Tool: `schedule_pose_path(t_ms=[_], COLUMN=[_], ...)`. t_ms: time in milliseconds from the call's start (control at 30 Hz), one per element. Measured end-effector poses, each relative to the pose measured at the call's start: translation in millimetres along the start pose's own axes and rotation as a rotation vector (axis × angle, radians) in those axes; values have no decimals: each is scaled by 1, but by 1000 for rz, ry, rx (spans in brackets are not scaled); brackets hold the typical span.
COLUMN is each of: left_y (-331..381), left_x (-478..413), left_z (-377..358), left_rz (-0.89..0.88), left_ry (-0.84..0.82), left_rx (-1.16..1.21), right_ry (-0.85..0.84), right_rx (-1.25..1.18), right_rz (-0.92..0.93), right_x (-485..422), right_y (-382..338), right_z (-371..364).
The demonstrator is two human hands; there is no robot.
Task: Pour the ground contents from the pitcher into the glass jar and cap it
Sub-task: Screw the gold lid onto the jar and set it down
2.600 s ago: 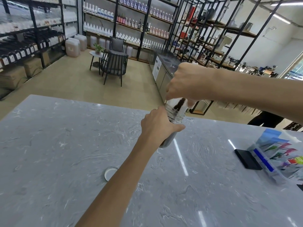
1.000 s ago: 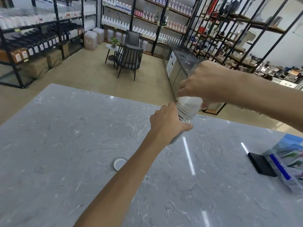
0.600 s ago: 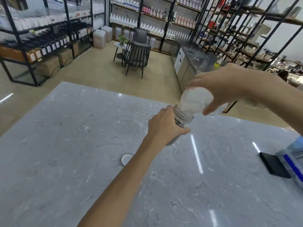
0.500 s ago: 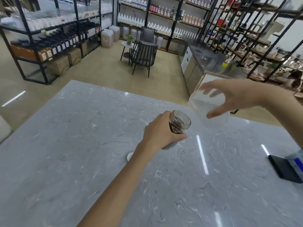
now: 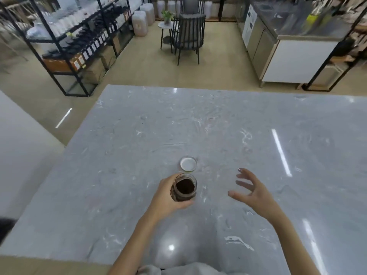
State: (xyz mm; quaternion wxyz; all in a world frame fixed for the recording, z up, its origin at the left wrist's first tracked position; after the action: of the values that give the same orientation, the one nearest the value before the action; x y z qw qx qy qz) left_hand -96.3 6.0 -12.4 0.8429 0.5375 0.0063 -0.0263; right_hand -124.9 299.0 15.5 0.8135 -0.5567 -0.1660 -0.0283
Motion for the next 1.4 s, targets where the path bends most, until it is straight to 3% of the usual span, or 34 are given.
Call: schedule_pose_path(t_ms=[267, 367, 600, 967, 1200, 1333, 1400], left_y=[-29, -18, -1, -36, -42, -50, -50], left_x=[16, 13, -1, -1, -8, -9, -9], left_z=[-17, -24, -41, -27, -23, -20, -12], left_rz=[22, -42, -109, -46, 21, 48, 46], left_ry=[29, 61, -60, -152, -242, -282, -269], left_rx=[63, 77, 93, -3, 12, 9, 6], right_ry=[39, 79, 112, -133, -95, -116, -52], right_rx=[462, 447, 423, 525, 848, 1046, 1126], right_rz=[82, 84, 76, 30, 82, -2, 63], right_x=[17, 17, 19, -1, -5, 3, 11], right_y=[18, 19, 17, 35, 33, 19, 1], right_z=[-28, -19, -3, -7, -9, -8, -16])
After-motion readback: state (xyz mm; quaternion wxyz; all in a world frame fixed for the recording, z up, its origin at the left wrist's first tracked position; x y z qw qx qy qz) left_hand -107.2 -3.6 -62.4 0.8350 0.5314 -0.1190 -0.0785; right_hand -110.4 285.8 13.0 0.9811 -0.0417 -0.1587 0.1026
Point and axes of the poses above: each hand's wrist, its own x-axis away from the middle knuckle, its own z-axis out of the back of the hand, y = z × x, the point moved 5 cm from there along -x, towards the middle knuckle, and after that the axes turned 3 degrees about -z, right-handed, at the moved point
